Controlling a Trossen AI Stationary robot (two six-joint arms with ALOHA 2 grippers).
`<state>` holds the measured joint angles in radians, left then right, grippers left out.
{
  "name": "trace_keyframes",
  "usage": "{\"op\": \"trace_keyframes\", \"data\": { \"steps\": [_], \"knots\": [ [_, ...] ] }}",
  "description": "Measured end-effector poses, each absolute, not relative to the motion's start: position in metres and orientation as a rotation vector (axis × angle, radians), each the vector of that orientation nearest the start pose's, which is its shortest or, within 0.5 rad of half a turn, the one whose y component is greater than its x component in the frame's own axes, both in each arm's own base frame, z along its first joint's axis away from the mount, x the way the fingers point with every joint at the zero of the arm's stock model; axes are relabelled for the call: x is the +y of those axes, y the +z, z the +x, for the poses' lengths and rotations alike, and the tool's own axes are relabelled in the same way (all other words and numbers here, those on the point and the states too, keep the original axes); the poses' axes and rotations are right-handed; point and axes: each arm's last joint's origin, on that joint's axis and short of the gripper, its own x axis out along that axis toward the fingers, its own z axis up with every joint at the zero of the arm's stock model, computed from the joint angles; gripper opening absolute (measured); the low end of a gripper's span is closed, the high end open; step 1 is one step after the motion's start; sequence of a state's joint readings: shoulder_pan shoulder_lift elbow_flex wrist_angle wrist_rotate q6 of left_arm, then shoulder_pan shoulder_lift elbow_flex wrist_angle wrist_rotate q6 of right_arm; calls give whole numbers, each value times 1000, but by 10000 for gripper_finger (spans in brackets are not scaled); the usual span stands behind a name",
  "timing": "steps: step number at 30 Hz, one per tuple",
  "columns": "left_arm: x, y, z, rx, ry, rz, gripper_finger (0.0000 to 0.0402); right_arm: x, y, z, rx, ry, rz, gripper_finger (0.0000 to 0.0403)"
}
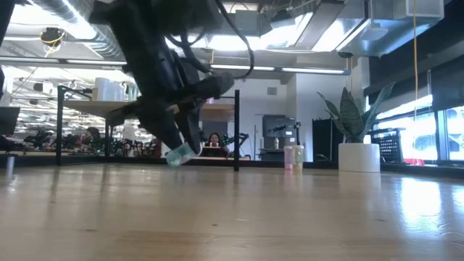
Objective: Pick and place medicine bottles onto shelf by color
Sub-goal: Put the blue pill bottle aligned with the other blue pill bottle on the shelf
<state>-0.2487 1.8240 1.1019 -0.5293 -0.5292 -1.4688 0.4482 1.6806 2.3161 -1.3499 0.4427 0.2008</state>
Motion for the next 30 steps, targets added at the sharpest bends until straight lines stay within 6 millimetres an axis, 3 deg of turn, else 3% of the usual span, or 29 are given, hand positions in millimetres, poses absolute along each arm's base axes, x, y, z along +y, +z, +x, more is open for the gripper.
{"op": "trace_keyframes", "data": {
  "steps": [13, 21, 30],
  "knots": [
    [-107, 159, 320, 363, 1026, -527, 80, 111, 498, 259, 640, -59, -114, 154],
    [-123, 142, 305, 136, 1018, -411, 80, 111, 499, 259, 636, -59, -112, 154],
    [-124, 115, 293, -1, 1039, -274, 83, 111, 499, 259, 632, -58, -110, 154]
  ]
}}
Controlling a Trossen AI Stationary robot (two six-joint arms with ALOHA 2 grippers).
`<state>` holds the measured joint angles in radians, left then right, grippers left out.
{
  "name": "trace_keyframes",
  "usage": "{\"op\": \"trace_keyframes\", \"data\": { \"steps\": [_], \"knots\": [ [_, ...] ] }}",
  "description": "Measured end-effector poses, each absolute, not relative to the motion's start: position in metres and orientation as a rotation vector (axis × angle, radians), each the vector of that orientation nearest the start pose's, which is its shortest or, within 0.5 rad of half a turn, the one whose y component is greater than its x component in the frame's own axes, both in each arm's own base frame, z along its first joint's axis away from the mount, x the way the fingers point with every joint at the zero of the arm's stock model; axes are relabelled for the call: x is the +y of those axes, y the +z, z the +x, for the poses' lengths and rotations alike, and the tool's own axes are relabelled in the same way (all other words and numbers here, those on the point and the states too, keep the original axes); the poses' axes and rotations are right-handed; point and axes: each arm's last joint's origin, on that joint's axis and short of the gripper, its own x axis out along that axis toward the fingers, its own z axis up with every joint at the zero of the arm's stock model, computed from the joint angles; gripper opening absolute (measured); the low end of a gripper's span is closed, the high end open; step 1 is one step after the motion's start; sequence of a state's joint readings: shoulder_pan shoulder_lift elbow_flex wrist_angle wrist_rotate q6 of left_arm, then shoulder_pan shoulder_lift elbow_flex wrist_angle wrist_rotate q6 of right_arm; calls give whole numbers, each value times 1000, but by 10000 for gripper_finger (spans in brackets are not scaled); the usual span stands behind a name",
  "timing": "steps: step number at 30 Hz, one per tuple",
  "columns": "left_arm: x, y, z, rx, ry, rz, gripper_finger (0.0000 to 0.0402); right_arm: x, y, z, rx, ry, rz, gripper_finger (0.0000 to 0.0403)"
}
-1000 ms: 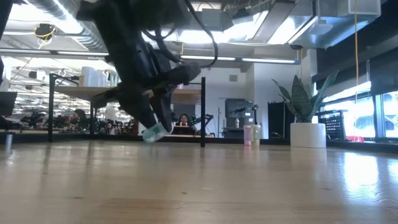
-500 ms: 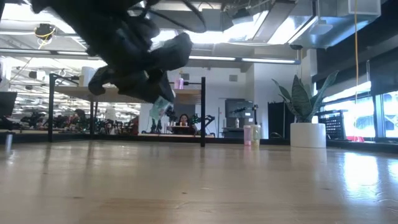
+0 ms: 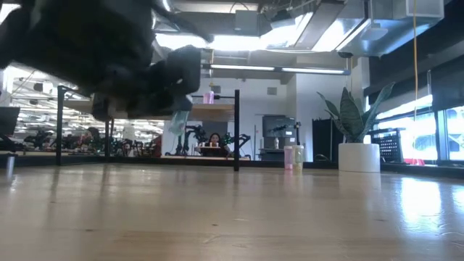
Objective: Pick and place medicine bottles onto shelf by color
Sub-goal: Put the blue pill bottle aligned with the other blue pill bottle on the shelf
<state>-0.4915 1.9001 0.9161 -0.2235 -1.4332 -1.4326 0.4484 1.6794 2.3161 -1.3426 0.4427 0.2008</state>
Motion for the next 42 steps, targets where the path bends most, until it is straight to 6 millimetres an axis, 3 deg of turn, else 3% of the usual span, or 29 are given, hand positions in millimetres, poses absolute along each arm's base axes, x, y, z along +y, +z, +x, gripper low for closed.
{"op": "trace_keyframes", "data": {
  "steps": [14, 26, 34, 42],
  "knots": [
    [-129, 52, 286, -152, 1047, -259, 84, 112, 500, 260, 621, -47, -100, 154],
    [-130, 45, 285, -125, 1044, -244, 85, 111, 500, 260, 621, -48, -100, 154],
    [-129, 28, 284, -164, 1047, -216, 85, 112, 500, 260, 621, -47, -100, 154],
    [-131, 27, 285, -158, 1044, -215, 85, 111, 500, 260, 621, -48, -100, 154]
  ]
}}
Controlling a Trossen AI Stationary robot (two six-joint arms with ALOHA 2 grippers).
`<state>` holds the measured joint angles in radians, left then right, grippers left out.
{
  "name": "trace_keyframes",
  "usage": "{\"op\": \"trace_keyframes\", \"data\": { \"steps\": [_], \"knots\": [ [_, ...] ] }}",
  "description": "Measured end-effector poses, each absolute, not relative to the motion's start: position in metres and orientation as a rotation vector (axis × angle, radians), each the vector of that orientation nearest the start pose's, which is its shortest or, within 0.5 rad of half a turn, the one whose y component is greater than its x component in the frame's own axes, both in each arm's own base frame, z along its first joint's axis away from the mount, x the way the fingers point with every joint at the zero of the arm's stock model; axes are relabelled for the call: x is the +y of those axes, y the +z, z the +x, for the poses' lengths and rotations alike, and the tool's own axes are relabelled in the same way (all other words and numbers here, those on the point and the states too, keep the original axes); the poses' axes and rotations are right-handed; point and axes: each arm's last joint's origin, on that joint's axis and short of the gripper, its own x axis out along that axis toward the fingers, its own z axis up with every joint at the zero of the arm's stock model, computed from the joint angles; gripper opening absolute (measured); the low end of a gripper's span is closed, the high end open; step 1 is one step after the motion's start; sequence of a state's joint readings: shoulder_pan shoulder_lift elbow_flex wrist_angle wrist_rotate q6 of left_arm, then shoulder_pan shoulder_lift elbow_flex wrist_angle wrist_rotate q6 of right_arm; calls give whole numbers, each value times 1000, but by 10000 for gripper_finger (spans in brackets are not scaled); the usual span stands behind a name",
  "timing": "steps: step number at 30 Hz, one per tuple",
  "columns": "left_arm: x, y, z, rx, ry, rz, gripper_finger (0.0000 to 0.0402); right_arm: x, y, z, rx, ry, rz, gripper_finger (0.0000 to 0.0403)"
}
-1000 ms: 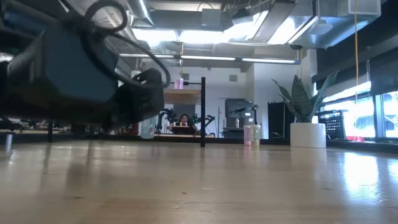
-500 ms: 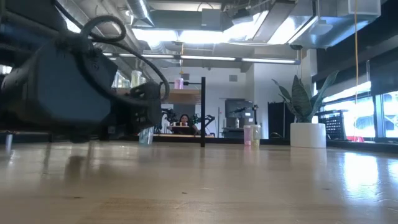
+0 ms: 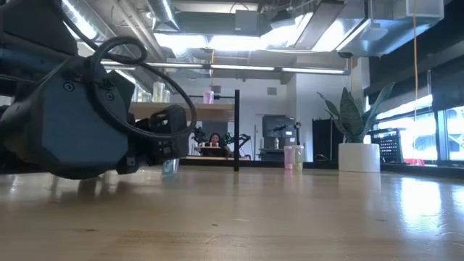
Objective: Pick and place medicine bottles onto shelf by color
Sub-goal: Put the blue pill bottle aligned with the other blue pill bottle on the shelf
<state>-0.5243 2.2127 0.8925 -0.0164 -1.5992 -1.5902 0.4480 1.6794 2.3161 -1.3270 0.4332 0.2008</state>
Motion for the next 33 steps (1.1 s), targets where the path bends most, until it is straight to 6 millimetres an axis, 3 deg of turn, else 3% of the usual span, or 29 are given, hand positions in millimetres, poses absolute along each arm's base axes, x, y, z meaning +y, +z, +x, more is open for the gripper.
{"op": "trace_keyframes", "data": {
  "steps": [7, 12, 25, 33],
  "knots": [
    [-134, 29, 288, -143, 1041, -216, 93, 111, 500, 260, 621, -48, -100, 154],
    [-137, 29, 293, -57, 1034, -184, 119, 111, 500, 260, 621, -48, -100, 154],
    [-139, 29, 292, -57, 1029, -169, 183, 111, 500, 260, 621, -48, -100, 154],
    [-157, 31, 284, -58, 969, -165, 219, 112, 500, 260, 621, -48, -101, 154]
  ]
}}
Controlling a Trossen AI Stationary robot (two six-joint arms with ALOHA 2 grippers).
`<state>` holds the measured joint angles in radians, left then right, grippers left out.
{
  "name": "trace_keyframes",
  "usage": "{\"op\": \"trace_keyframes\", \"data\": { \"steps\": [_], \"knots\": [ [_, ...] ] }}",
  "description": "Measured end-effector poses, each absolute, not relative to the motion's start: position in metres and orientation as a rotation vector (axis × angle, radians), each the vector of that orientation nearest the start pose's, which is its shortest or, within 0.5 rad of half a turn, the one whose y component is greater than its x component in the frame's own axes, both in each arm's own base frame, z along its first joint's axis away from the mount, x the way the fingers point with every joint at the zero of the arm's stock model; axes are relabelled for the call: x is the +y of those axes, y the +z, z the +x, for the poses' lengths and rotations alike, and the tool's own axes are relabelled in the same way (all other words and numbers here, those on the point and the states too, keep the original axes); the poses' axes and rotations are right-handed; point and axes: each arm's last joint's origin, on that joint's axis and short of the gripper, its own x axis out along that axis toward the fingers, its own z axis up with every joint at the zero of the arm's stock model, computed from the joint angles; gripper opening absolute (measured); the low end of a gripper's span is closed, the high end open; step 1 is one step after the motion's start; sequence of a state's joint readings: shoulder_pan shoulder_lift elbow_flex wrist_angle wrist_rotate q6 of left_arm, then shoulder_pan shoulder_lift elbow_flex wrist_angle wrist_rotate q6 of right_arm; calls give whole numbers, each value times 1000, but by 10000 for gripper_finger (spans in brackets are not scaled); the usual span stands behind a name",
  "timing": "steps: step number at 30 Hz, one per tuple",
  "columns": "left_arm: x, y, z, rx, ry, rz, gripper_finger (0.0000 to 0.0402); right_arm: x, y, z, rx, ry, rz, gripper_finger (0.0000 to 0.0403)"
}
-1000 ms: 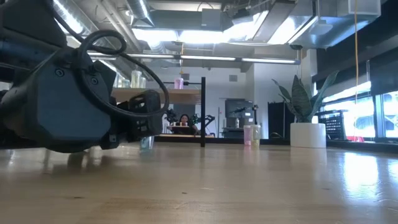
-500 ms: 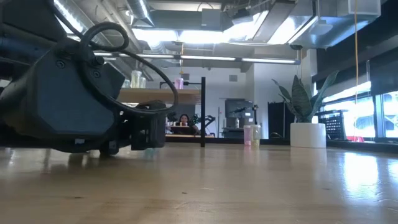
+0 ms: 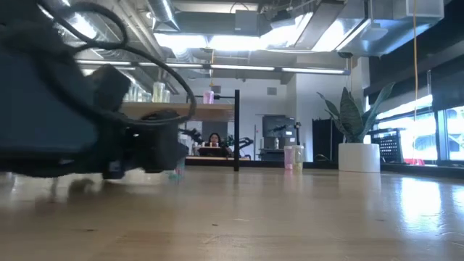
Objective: Pick and place medicine bottles onto shelf by color
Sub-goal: Put the blue pill bottle aligned with the other blue pill bottle on the shelf
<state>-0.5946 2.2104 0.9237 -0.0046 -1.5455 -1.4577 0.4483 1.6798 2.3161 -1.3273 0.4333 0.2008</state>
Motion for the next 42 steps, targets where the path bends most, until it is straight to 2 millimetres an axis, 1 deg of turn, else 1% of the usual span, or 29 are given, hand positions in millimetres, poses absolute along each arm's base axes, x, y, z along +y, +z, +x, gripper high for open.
{"op": "trace_keyframes", "data": {
  "steps": [5, 8, 10, 12, 16, 19, 23, 26, 30, 33, 37, 42],
  "knots": [
    [-174, 37, 274, -49, 905, -179, 220, 112, 500, 260, 621, -48, -101, 154],
    [-183, 50, 269, -3, 863, -202, 220, 112, 500, 260, 621, -48, -101, 154],
    [-188, 63, 265, 62, 832, -184, 220, 112, 500, 260, 621, -48, -101, 154],
    [-190, 80, 262, 130, 804, -142, 220, 112, 500, 260, 621, -48, -101, 154],
    [-186, 124, 255, 249, 753, -127, 220, 112, 500, 260, 622, -48, -101, 154],
    [-172, 158, 251, 379, 708, -215, 220, 112, 500, 260, 622, -48, -101, 154],
    [-142, 196, 249, 568, 638, -425, 220, 112, 500, 260, 622, -48, -101, 154],
    [-118, 217, 249, 663, 587, -568, 220, 112, 500, 260, 622, -48, -101, 154],
    [-88, 237, 252, 689, 538, -636, 220, 112, 500, 260, 622, -48, -101, 154],
    [-74, 244, 252, 688, 514, -602, 220, 112, 500, 260, 622, -48, -101, 154],
    [-61, 251, 253, 723, 440, -506, 220, 112, 500, 260, 622, -48, -101, 154],
    [-52, 252, 258, 832, 189, -316, 220, 112, 500, 260, 622, -49, -101, 154]
  ]
}}
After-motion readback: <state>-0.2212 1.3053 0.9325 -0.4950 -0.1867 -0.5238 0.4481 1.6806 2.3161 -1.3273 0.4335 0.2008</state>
